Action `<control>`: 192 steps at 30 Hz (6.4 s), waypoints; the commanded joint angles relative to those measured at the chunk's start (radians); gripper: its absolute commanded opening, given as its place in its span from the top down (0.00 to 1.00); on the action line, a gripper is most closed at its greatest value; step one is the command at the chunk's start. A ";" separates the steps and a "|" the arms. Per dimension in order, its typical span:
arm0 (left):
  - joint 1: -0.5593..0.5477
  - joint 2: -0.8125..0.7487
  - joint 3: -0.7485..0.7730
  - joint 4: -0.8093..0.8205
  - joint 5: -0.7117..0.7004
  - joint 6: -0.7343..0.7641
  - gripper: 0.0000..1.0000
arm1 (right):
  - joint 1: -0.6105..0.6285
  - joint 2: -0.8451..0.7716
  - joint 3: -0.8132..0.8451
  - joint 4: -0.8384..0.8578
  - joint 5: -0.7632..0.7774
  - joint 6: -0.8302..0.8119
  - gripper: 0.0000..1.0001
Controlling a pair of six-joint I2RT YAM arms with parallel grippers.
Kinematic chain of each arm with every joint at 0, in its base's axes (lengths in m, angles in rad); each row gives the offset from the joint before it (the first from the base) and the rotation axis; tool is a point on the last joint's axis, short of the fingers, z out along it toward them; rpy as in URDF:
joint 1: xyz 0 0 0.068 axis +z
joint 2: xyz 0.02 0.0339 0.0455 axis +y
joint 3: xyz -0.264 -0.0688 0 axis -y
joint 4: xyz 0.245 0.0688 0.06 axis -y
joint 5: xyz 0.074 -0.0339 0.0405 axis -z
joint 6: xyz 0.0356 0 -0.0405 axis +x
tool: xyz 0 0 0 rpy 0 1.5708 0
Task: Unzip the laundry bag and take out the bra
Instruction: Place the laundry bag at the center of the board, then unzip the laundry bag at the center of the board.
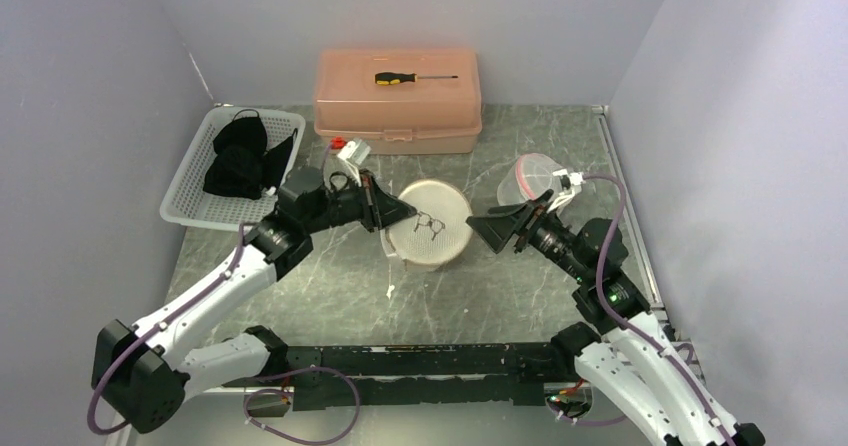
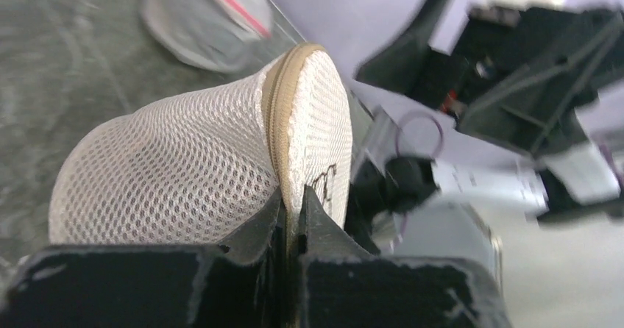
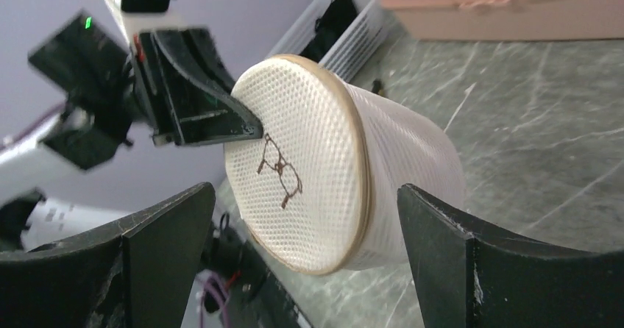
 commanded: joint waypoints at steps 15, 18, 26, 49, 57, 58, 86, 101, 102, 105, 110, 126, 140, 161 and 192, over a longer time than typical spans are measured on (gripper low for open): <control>-0.072 0.059 -0.399 0.731 -0.844 -0.602 0.97 | 0.001 0.250 -0.329 0.679 0.117 0.403 0.16; -0.072 0.095 -0.440 0.774 -0.863 -0.657 0.97 | 0.000 0.358 -0.340 0.769 0.112 0.441 0.17; -0.072 0.113 -0.494 0.768 -0.895 -0.698 0.97 | 0.001 0.614 -0.335 0.966 0.069 0.535 0.24; -0.071 0.069 -0.508 0.583 -0.827 -0.667 0.94 | 0.039 1.084 -0.249 1.421 -0.075 0.714 0.70; -0.068 -0.078 -0.511 0.316 -0.805 -0.635 0.35 | 0.016 1.099 -0.278 1.439 -0.073 0.737 1.00; -0.067 -0.107 -0.517 0.288 -0.796 -0.635 0.32 | 0.014 1.095 -0.279 1.426 -0.074 0.733 1.00; -0.061 0.013 -0.549 0.494 -0.595 -0.761 0.43 | 0.026 0.984 -0.246 1.197 -0.028 0.668 1.00; -0.062 0.009 -0.516 0.459 -0.626 -0.759 0.97 | 0.035 0.617 -0.176 0.577 0.016 0.243 0.03; -0.062 -0.004 -0.512 0.434 -0.626 -0.761 0.97 | 0.043 0.566 -0.154 0.486 0.065 0.178 0.01; -0.062 -0.027 -0.504 0.394 -0.666 -0.800 0.97 | 0.141 0.433 -0.065 0.211 0.282 -0.061 0.00; -0.062 -0.015 -0.466 0.344 -0.672 -0.881 0.97 | 0.326 0.401 -0.007 0.031 0.567 -0.217 0.01; -0.062 -0.024 -0.326 0.066 -0.722 -0.925 0.97 | 0.432 0.472 -0.002 0.164 0.568 -0.241 0.36; -0.062 -0.064 -0.307 -0.009 -0.761 -0.907 0.97 | 0.501 0.660 0.152 0.083 0.608 -0.282 0.58; -0.062 -0.073 -0.321 0.006 -0.761 -0.914 0.97 | 0.507 0.783 0.231 0.054 0.556 -0.268 0.64; -0.061 -0.059 -0.317 0.017 -0.697 -0.817 0.97 | 0.506 0.771 0.178 0.015 0.672 -0.313 1.00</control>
